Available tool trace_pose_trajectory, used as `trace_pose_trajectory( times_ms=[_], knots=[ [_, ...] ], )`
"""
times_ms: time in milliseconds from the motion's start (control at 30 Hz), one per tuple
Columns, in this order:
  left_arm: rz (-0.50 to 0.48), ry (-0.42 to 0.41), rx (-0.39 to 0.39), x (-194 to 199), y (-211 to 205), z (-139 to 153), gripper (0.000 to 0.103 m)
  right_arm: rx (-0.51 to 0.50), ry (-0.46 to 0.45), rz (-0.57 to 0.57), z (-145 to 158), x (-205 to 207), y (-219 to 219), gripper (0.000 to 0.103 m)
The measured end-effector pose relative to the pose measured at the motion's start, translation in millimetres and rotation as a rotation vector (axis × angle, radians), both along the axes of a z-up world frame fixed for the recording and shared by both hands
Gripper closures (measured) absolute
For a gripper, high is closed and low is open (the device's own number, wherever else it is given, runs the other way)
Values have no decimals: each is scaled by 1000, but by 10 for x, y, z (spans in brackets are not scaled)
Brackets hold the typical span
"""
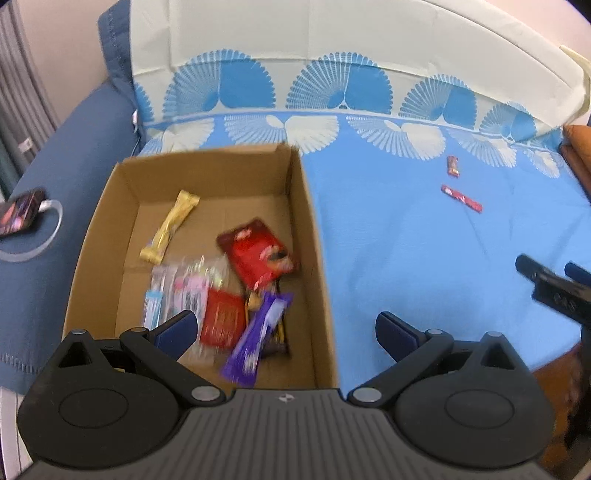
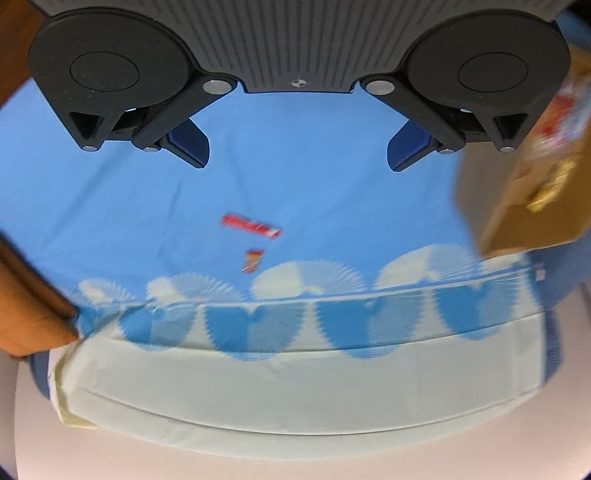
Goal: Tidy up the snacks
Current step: 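Grasp the red-capped candy with left tool while right tool grasps the red stick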
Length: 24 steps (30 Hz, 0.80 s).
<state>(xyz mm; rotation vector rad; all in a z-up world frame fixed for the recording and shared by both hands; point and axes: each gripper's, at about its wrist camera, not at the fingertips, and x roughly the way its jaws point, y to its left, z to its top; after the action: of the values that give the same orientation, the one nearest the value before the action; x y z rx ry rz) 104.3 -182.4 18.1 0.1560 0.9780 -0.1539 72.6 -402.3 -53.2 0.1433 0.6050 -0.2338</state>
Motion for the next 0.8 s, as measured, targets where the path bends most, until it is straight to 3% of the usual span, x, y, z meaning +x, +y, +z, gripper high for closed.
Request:
trace_pose_trajectory(
  times_ms=[133,300,533,633,667,733,800],
  knots=[
    [-8,-5,21,423,-260,-23,0,-50,21,-27,-393,684,-525,1],
    [0,74,-13,1087,-613,-179,0,-44,108,-66,-957,1588,-1001,1],
    [-29,132,-27,1907,-1121,-536,0,-27,221,33,-1558,2523,-1319,0],
    [-71,93,-22,2254,-1338,-702,0,-9,144,13,-1558,2635,-1494,1],
    [-83,88,-16,2359,-1407,-757,0,8,132,0,-1553,2641,-1567,3],
    [-134,91,-19,2647,-1626,-898,0,21,108,-38,-1525,2588,-1680,21],
    [-183,89,-24,2898,-1851,-1022,0,8,96,-25,-1471,2513,-1768,45]
  ],
)
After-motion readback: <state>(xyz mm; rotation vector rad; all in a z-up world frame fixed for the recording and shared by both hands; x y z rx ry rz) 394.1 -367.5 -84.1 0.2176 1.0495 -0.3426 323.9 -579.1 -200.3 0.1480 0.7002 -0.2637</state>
